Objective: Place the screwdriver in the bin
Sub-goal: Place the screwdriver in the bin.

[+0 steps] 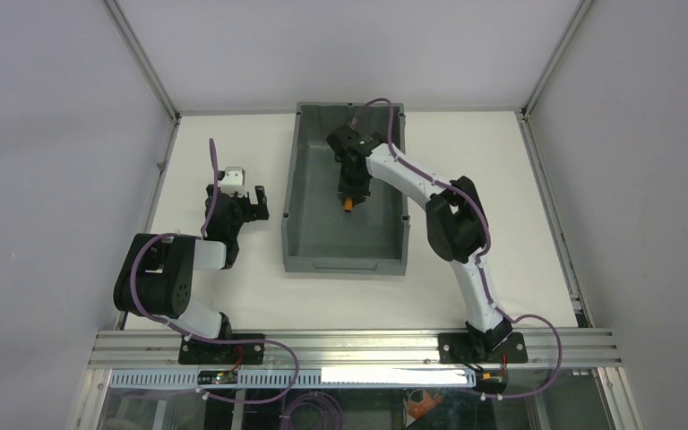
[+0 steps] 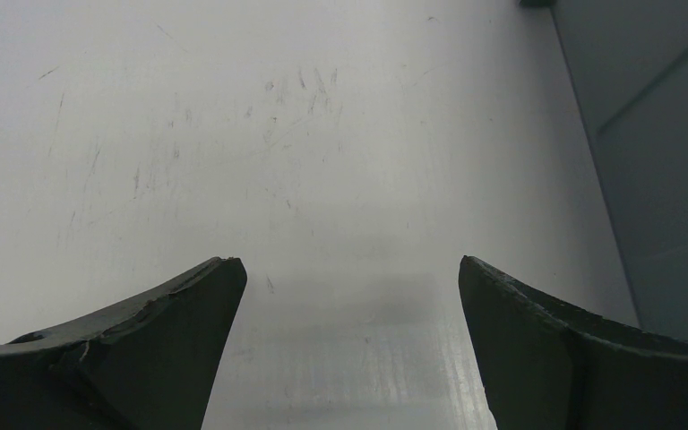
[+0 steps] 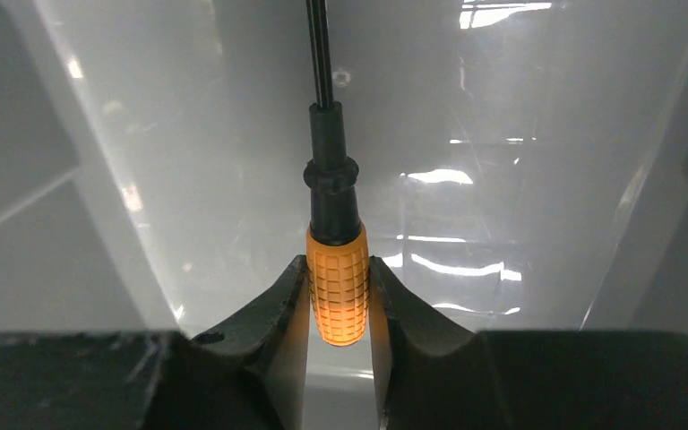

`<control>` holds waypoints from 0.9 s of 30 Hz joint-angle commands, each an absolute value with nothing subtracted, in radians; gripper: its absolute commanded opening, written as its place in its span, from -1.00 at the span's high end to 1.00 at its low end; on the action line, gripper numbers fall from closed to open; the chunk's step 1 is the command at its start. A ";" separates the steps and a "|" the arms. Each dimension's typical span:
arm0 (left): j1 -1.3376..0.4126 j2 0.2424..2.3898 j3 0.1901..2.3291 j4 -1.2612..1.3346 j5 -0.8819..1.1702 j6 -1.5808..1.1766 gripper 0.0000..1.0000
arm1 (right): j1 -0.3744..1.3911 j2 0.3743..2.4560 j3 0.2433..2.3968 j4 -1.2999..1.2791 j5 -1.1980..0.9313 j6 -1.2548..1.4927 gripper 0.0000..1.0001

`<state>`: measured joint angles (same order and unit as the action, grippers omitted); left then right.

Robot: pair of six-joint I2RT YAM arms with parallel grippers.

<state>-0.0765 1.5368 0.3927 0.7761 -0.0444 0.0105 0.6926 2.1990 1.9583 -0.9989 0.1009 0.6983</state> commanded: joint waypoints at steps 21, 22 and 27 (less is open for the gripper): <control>-0.066 1.505 0.383 0.802 -0.029 0.002 -0.98 | 0.698 2.363 2.086 -1.054 0.131 0.703 0.55; -0.066 1.505 0.383 0.803 -0.029 0.002 -0.98 | 0.698 2.364 2.091 -1.060 0.135 0.704 0.51; -0.066 1.504 0.383 0.802 -0.029 0.003 -0.98 | 0.698 2.367 2.100 -1.067 0.139 0.706 0.33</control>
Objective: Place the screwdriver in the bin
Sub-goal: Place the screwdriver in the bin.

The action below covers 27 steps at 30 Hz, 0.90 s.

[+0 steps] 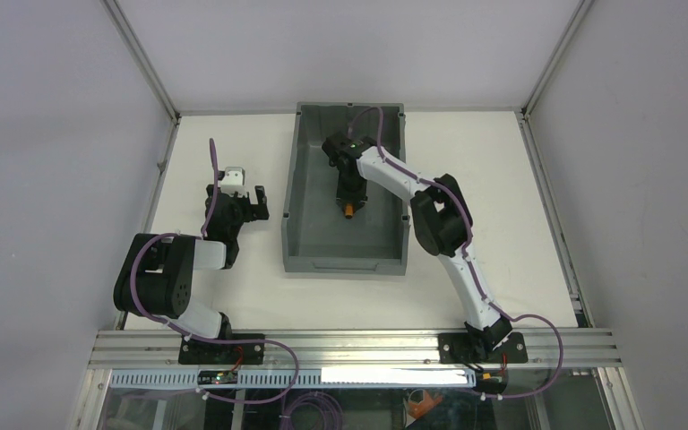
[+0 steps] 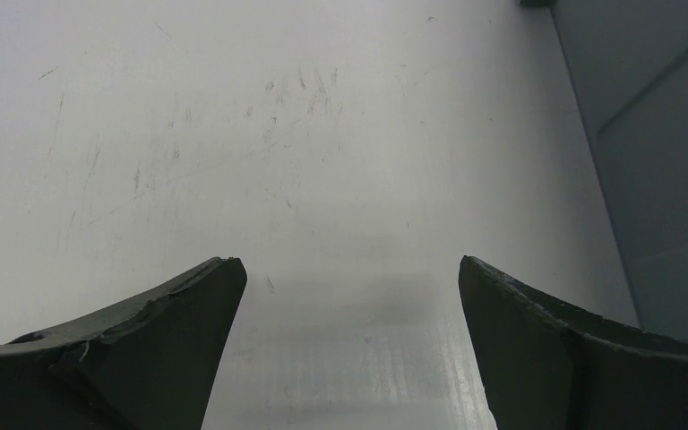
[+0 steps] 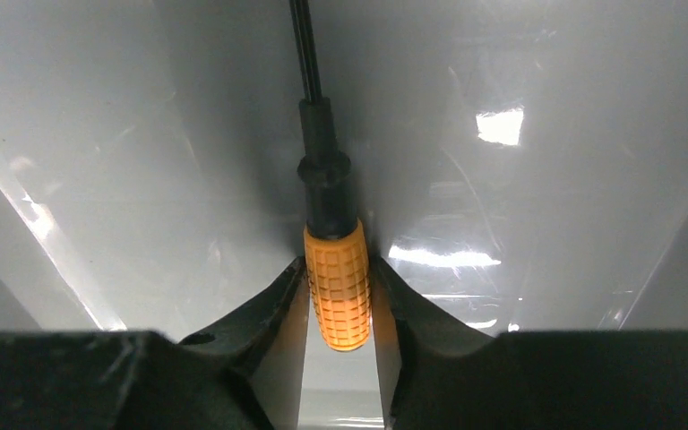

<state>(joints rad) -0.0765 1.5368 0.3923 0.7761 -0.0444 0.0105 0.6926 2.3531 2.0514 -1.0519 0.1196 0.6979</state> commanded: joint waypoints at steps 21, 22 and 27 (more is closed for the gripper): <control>-0.066 1.504 0.383 0.803 -0.029 0.002 -0.98 | 0.694 2.238 2.213 -1.130 0.170 0.651 -0.11; -0.066 1.505 0.383 0.802 -0.029 0.003 -0.98 | 0.693 2.224 2.223 -1.135 0.173 0.646 -0.16; -0.066 1.505 0.383 0.802 -0.029 0.003 -0.98 | 0.692 2.183 2.300 -1.171 0.187 0.616 -0.33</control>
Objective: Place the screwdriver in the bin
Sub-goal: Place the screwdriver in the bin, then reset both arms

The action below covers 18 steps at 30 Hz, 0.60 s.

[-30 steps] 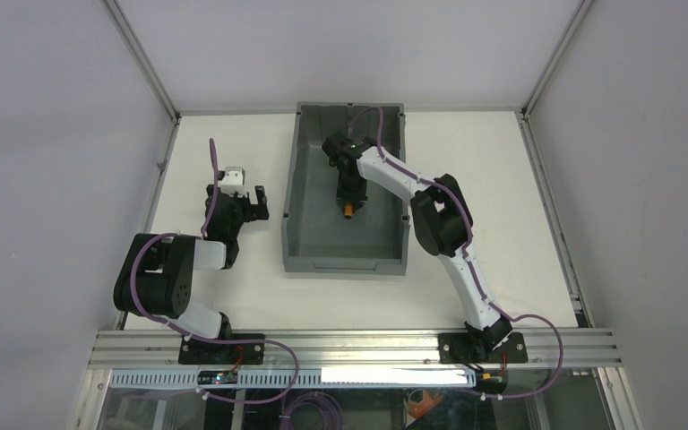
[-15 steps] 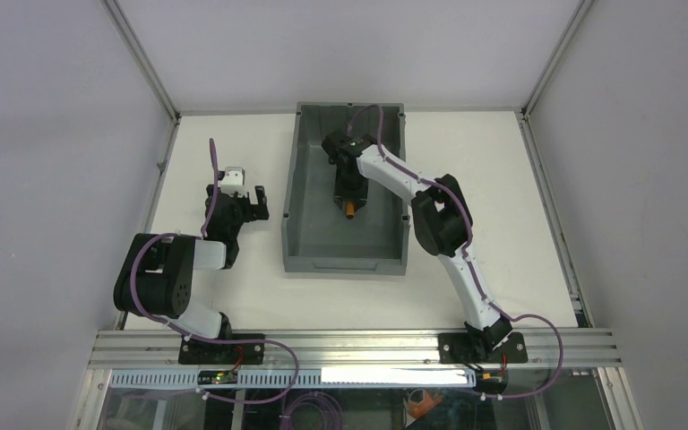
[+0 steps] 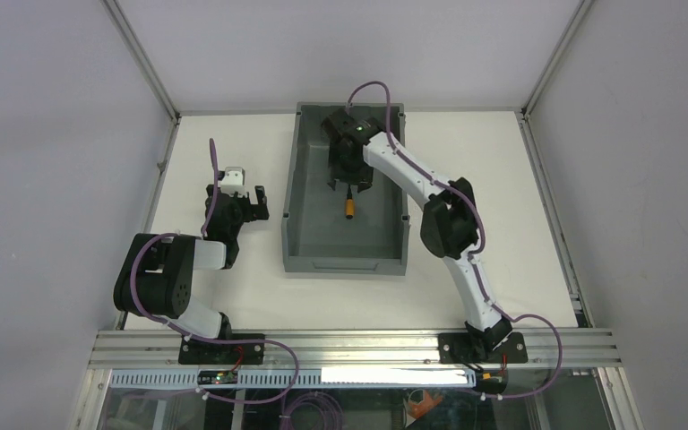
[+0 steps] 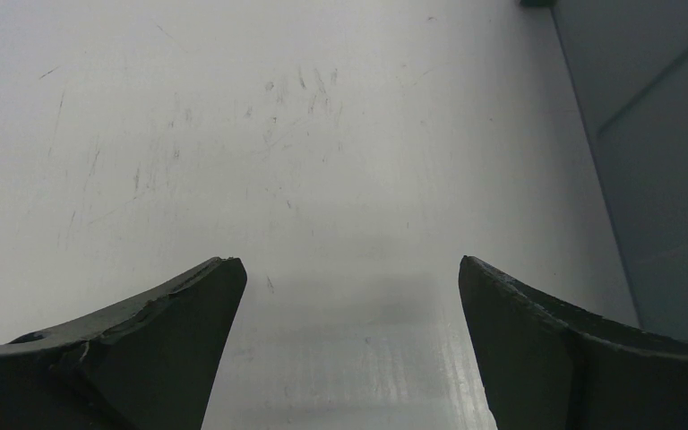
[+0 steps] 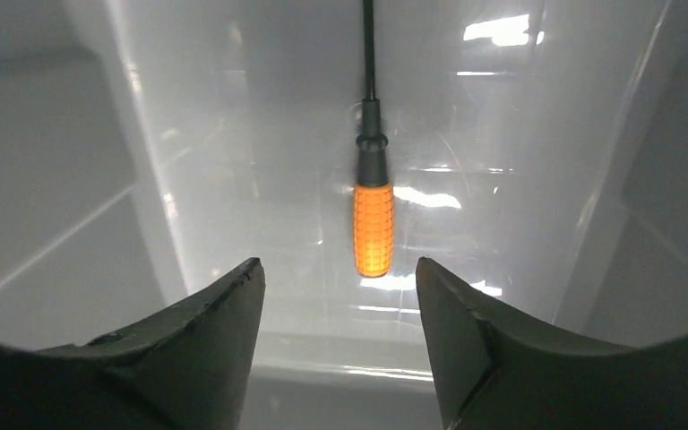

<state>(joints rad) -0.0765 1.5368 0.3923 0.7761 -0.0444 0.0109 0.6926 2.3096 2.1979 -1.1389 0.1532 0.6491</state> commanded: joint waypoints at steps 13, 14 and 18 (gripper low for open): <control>-0.066 1.505 0.383 0.803 -0.029 0.002 -0.98 | 0.628 2.011 2.423 -1.180 0.234 0.509 -0.79; -0.066 1.505 0.383 0.803 -0.029 0.003 -0.98 | 0.615 1.992 2.420 -1.175 0.236 0.501 -0.81; -0.066 1.505 0.383 0.802 -0.029 0.002 -0.98 | 0.553 1.919 2.398 -1.163 0.252 0.469 -0.98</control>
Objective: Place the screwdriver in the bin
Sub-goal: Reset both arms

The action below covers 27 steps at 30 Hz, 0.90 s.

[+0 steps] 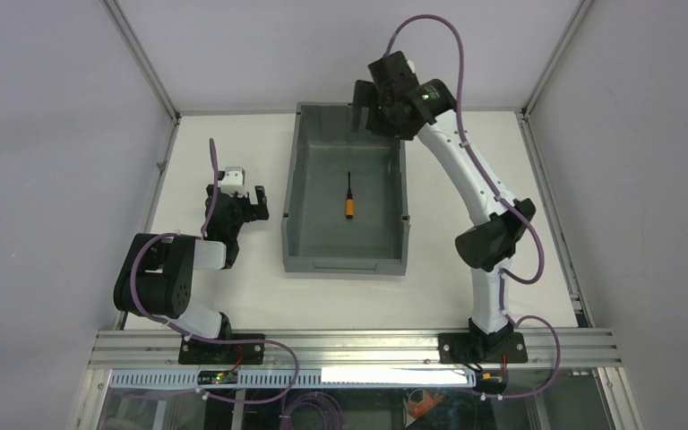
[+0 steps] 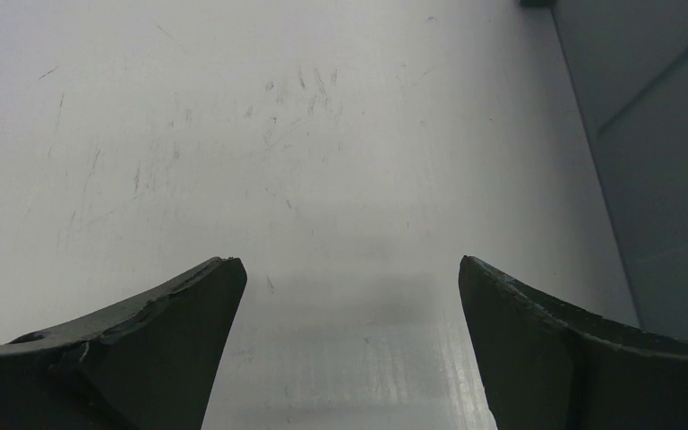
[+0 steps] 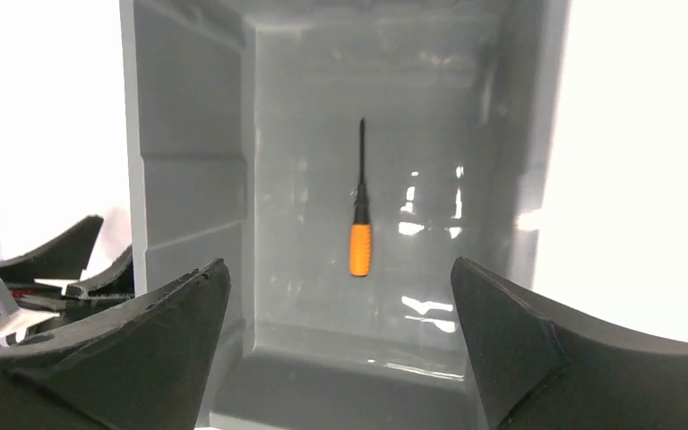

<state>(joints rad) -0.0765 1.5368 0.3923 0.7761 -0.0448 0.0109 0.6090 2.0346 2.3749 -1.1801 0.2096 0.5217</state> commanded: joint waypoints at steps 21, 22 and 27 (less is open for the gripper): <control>-0.066 1.504 0.383 0.802 -0.029 0.003 -0.98 | 0.116 1.532 1.733 -0.886 0.248 0.335 -0.98; -0.066 1.504 0.383 0.802 -0.029 0.003 -0.98 | 0.108 1.524 1.691 -0.869 0.253 0.329 -0.98; -0.066 1.505 0.383 0.802 -0.029 0.002 -0.98 | 0.089 1.484 1.520 -0.762 0.271 0.319 -0.98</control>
